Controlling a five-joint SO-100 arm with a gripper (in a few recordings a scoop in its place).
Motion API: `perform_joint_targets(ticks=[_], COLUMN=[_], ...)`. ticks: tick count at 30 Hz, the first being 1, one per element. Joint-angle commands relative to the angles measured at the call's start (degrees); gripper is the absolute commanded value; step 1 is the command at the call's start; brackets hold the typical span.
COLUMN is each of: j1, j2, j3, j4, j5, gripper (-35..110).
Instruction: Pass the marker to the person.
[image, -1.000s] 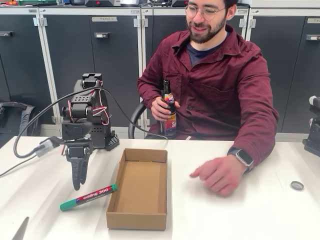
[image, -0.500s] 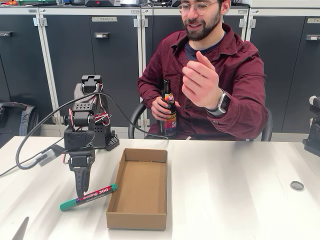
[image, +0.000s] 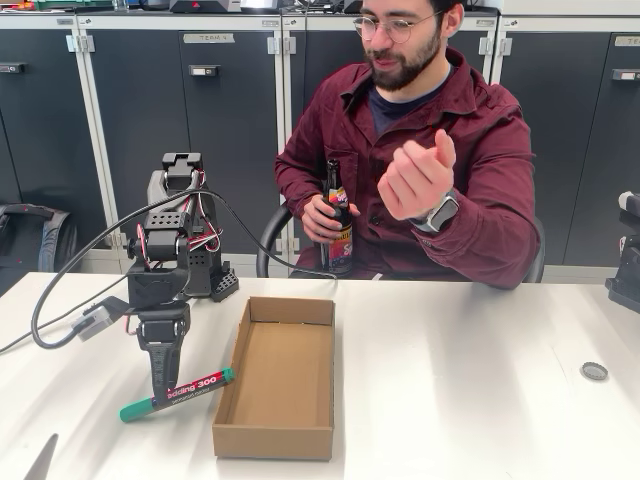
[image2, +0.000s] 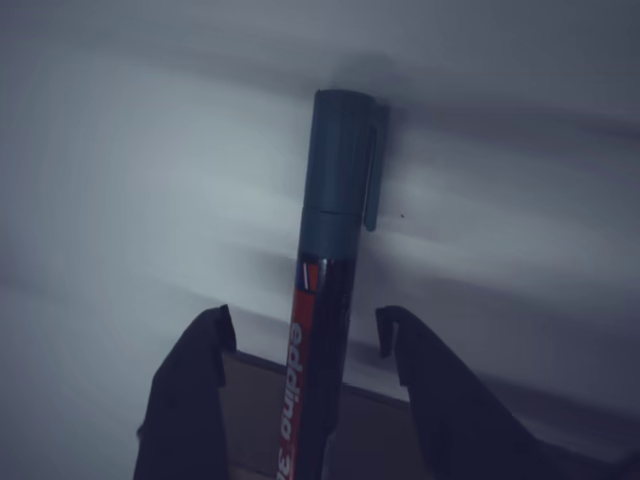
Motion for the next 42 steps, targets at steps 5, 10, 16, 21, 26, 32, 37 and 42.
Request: perform_joint_targets(ticks=[5,10,16,21,26,32,37,42], j1=[0.1,-0.1,-0.1,-0.3,-0.3,-0.4,-0.3,0.1], j2=[-0.1,-1.4,-2.9,-2.7,-2.6,-2.1,-0.8,1.0], j3=[-3.6,-4.6,-6.1,-5.5,-5.3,-3.7,-2.1,-1.8], j4=[-0.1,0.3,0.5,-0.1,-1.4,-4.3,-6.0,-5.7], j5=[-0.1,0.0,0.3,0.3,0.3,-1.4,-1.5,-1.7], gripper=[32,31,30,28,20,-2,-5,-5])
